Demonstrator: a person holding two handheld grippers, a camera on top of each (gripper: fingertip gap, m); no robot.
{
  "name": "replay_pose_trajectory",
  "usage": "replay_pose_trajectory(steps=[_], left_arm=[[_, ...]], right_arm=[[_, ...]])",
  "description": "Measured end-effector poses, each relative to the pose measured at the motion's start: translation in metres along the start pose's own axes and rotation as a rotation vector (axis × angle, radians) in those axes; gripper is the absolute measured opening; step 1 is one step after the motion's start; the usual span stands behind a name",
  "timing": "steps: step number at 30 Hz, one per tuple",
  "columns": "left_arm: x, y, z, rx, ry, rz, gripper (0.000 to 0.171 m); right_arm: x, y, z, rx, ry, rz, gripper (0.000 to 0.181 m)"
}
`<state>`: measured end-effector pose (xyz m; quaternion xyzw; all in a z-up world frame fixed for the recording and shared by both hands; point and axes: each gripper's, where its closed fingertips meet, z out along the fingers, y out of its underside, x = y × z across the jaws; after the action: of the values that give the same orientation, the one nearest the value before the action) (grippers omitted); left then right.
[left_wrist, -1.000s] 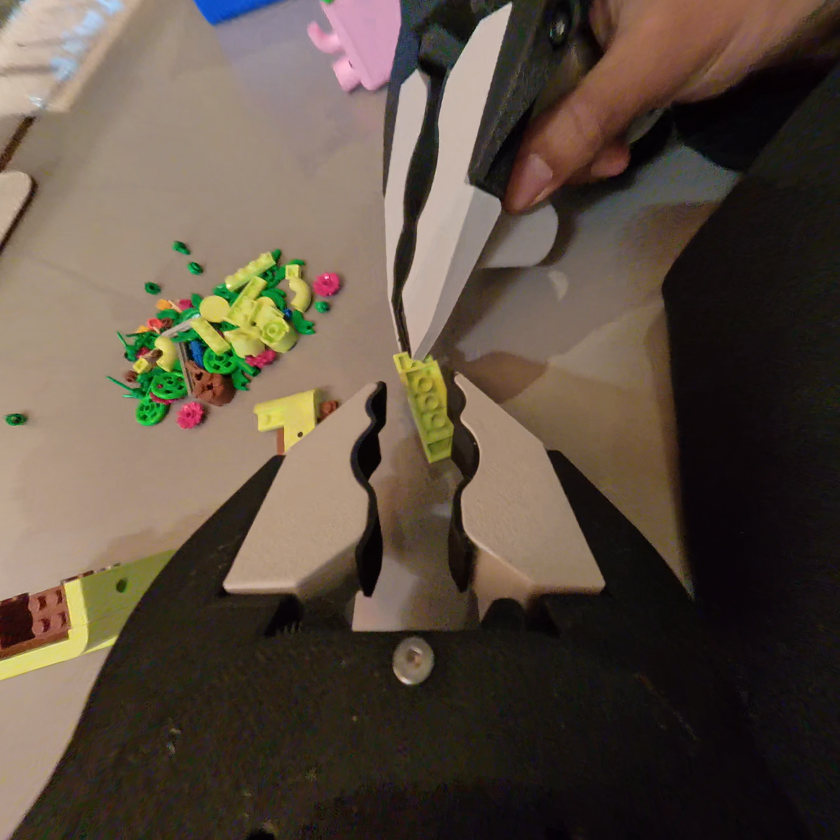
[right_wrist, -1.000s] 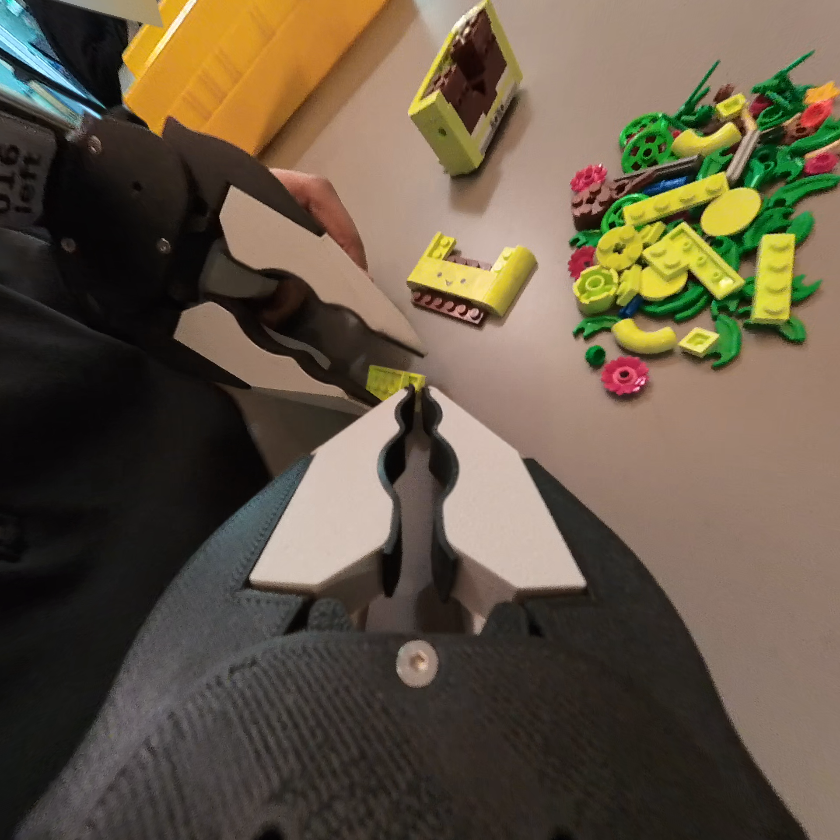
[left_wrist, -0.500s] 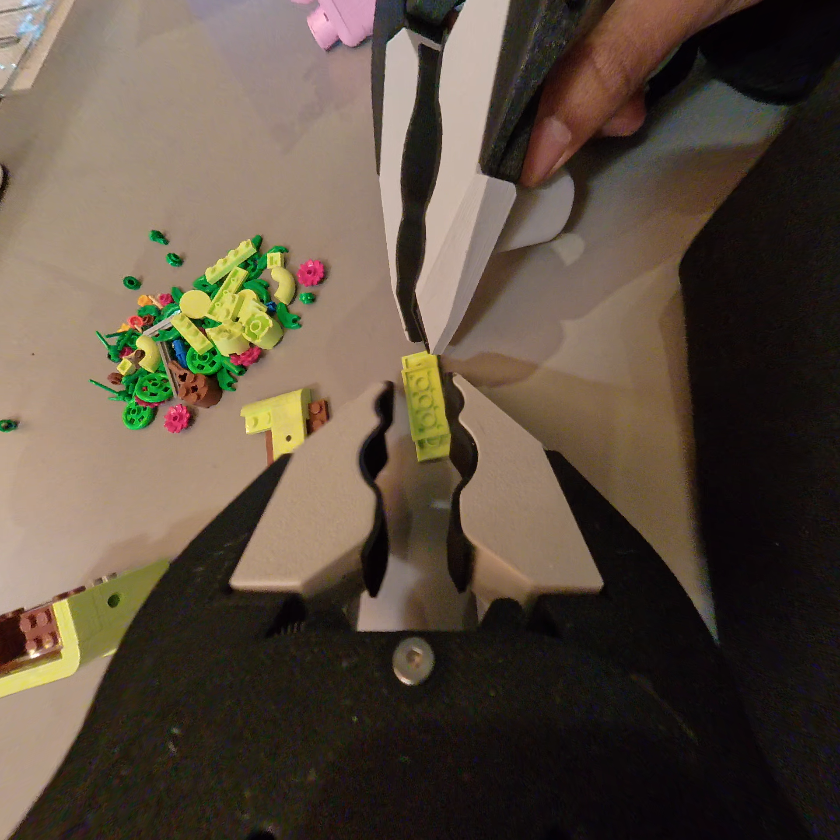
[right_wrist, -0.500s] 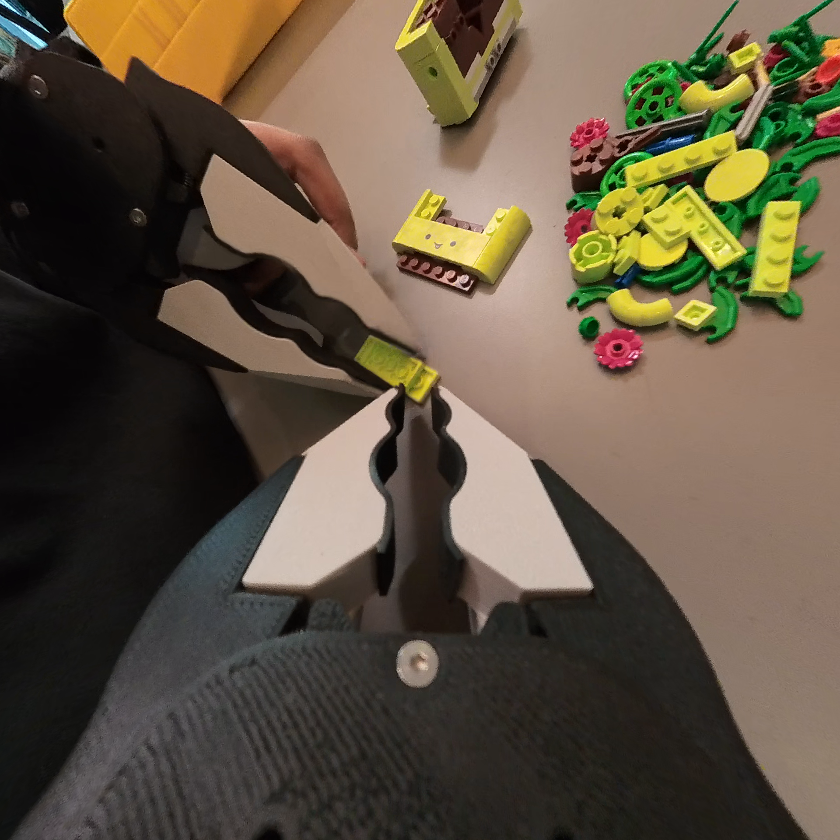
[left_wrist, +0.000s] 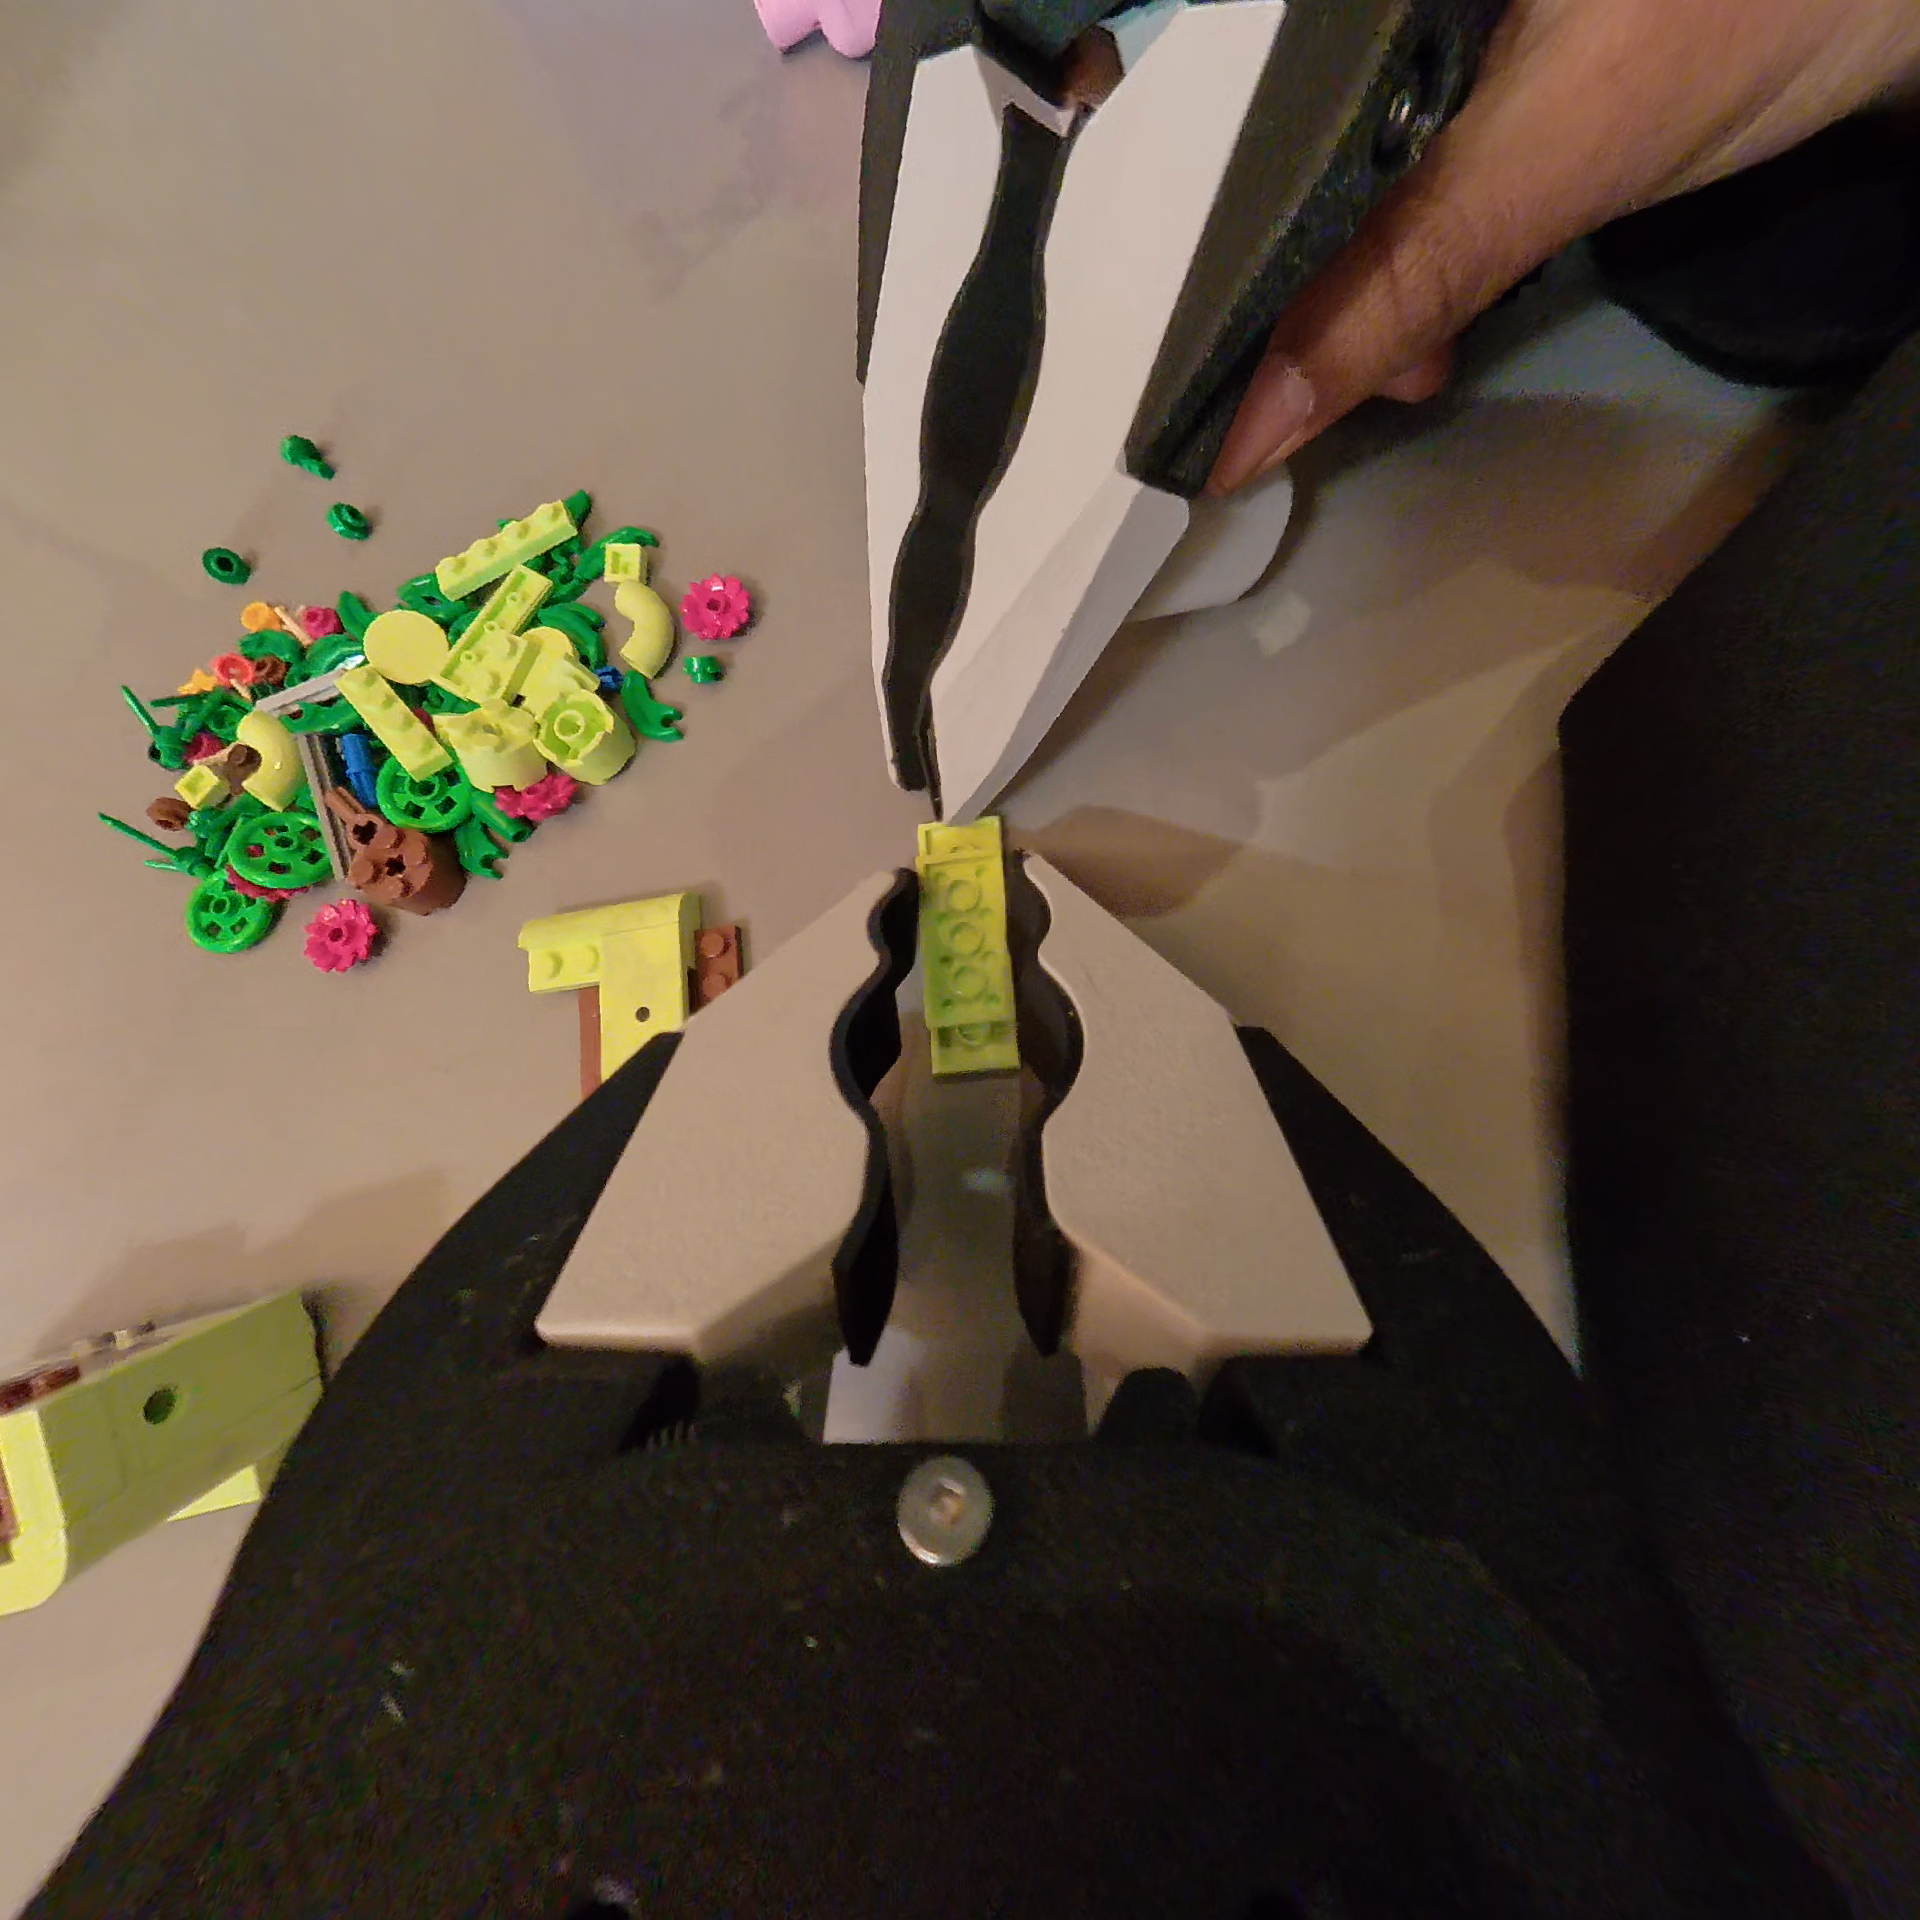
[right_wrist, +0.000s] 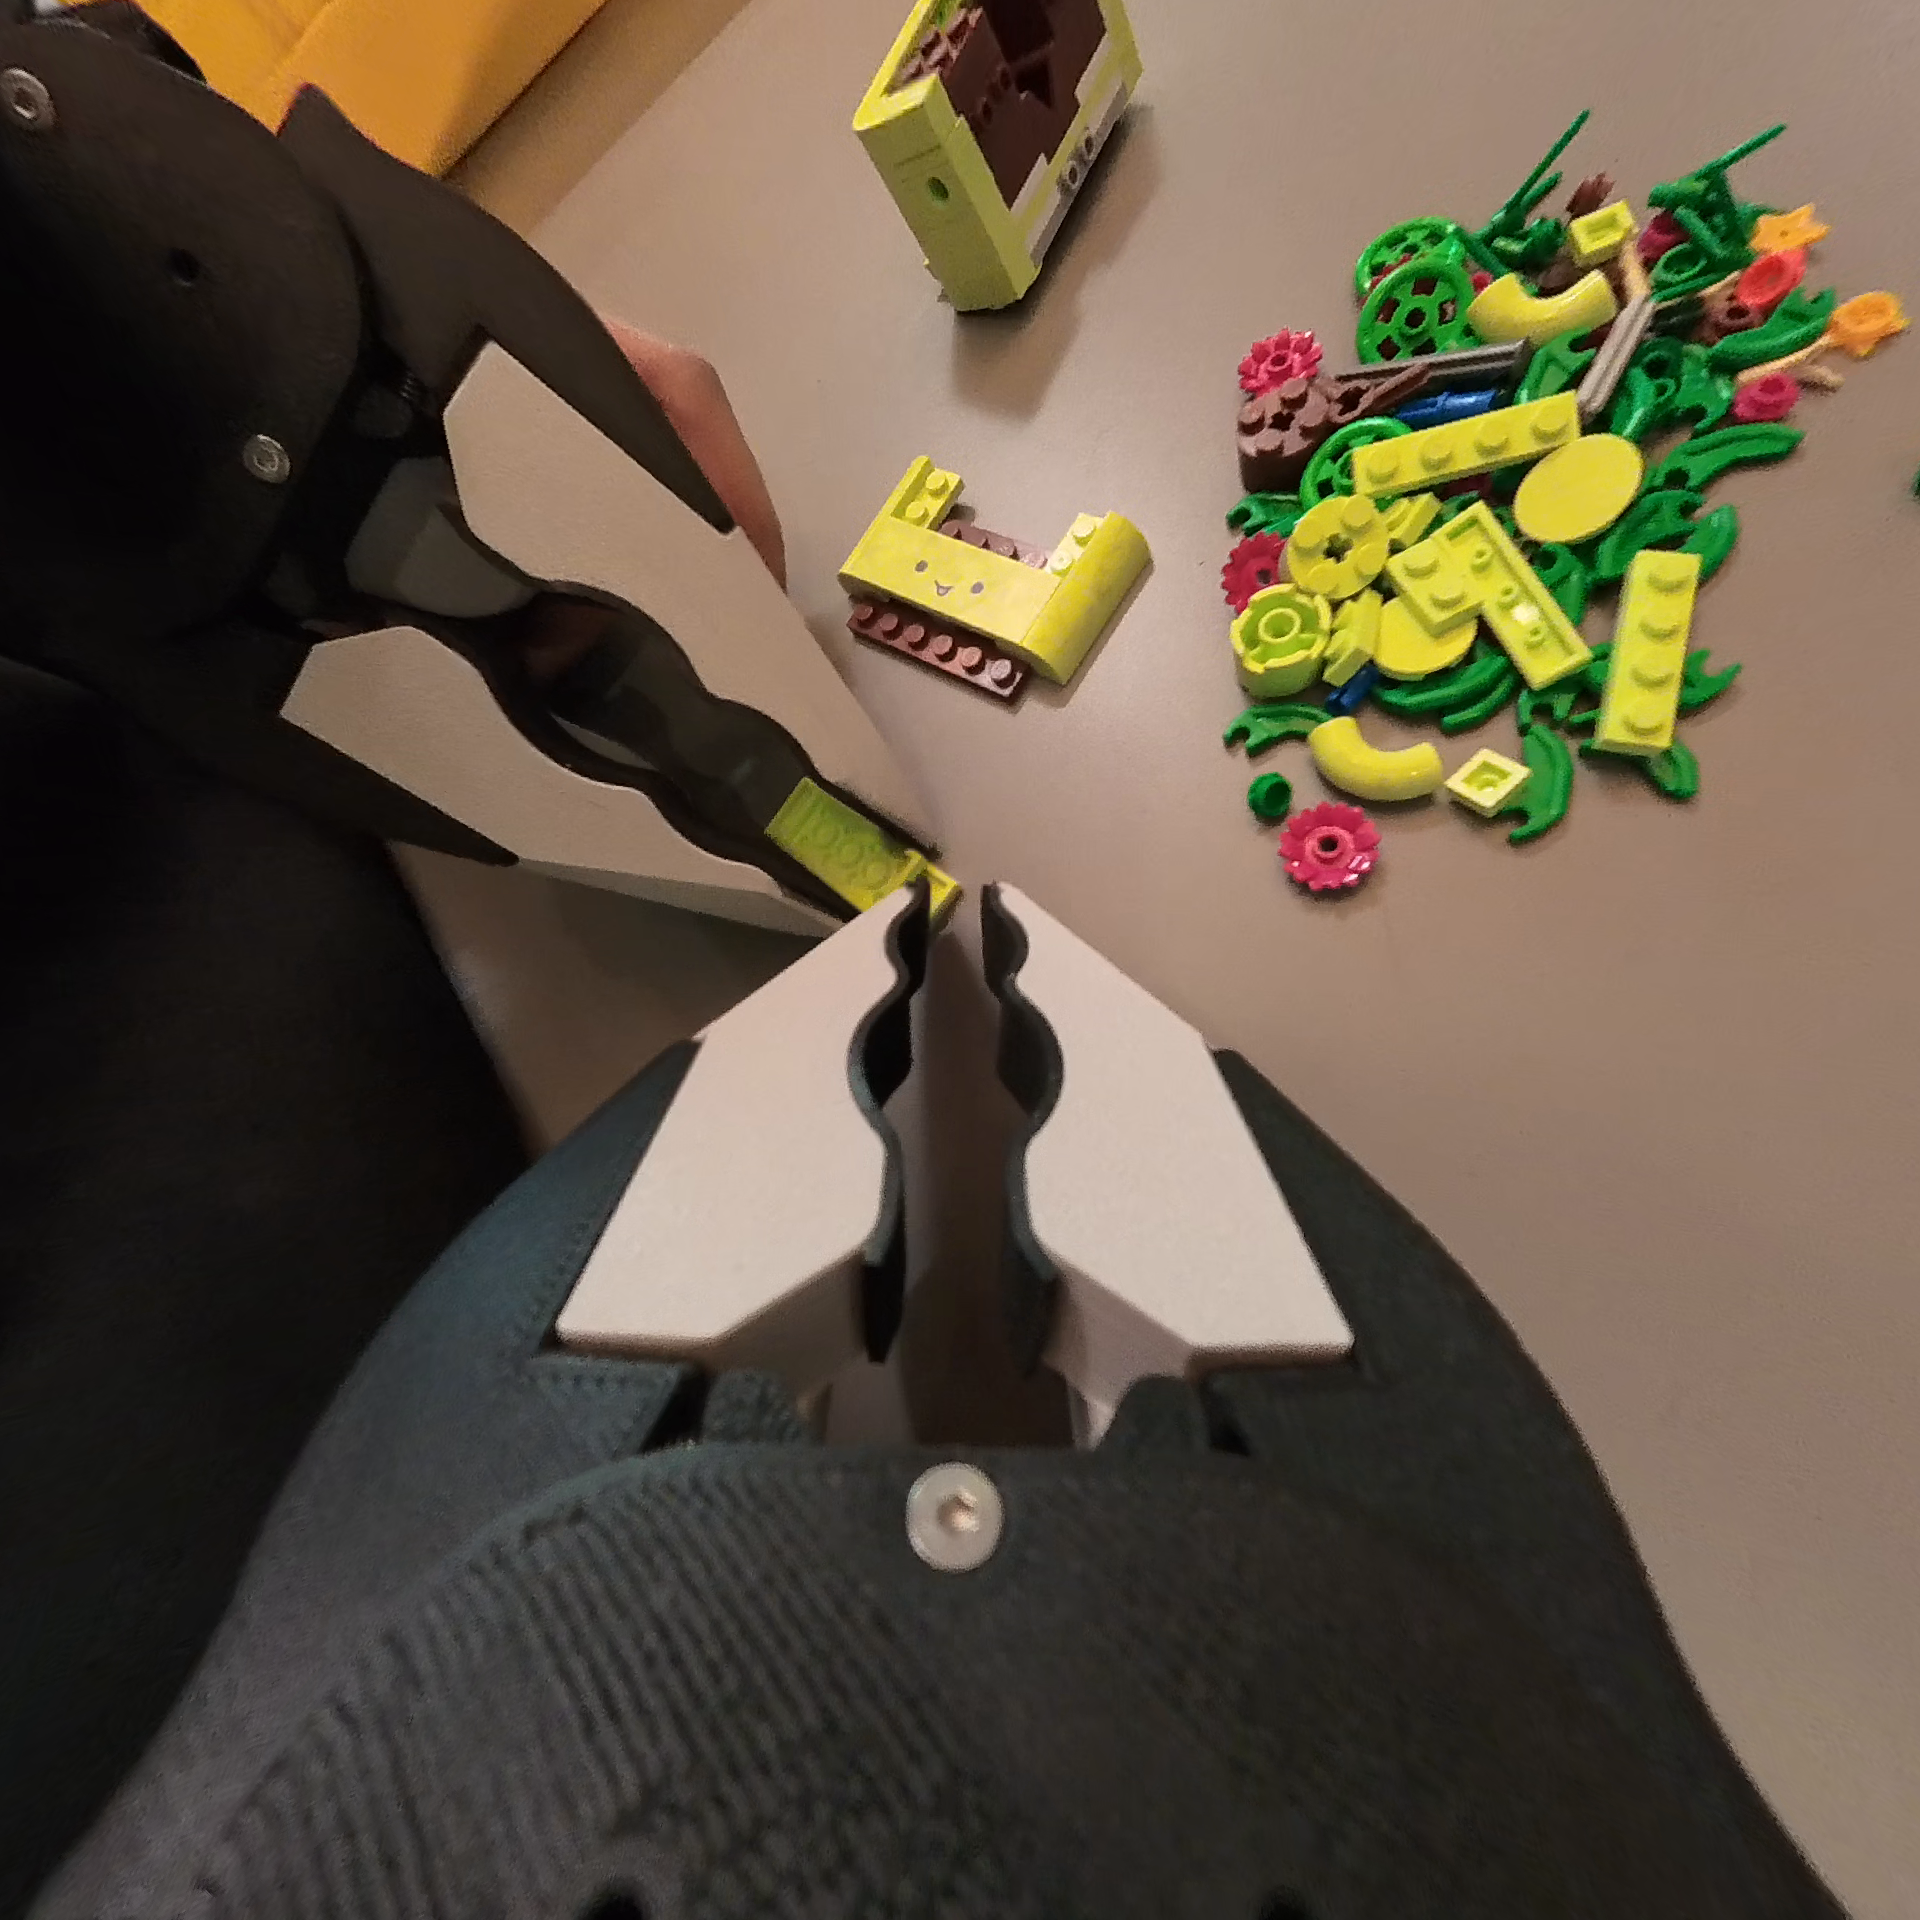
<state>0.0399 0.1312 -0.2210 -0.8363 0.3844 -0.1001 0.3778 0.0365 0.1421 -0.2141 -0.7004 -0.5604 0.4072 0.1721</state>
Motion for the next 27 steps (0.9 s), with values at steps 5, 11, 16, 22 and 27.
replay_pose_trajectory(steps=[5, 11, 16, 22, 27], left_arm=[[-0.002, 0.000, 0.000, 0.000, -0.006, -0.016, 0.014], [-0.002, 0.000, 0.000, 0.000, -0.009, -0.009, 0.014], [-0.002, 0.000, 0.000, -0.001, -0.010, -0.011, 0.014], [-0.002, 0.000, 0.000, 0.003, -0.021, 0.005, 0.014], [-0.001, -0.001, -0.001, 0.011, 0.001, -0.002, 0.013]], right_arm=[[0.000, -0.002, 0.001, 0.004, 0.035, -0.052, 0.008], [0.001, -0.001, 0.001, -0.004, 0.091, -0.159, 0.000], [-0.003, -0.008, -0.001, 0.040, 0.139, -0.306, 0.000], [-0.006, 0.000, 0.004, -0.014, 0.124, -0.345, 0.000], [-0.007, 0.002, 0.004, -0.075, 0.081, -0.309, 0.000]])
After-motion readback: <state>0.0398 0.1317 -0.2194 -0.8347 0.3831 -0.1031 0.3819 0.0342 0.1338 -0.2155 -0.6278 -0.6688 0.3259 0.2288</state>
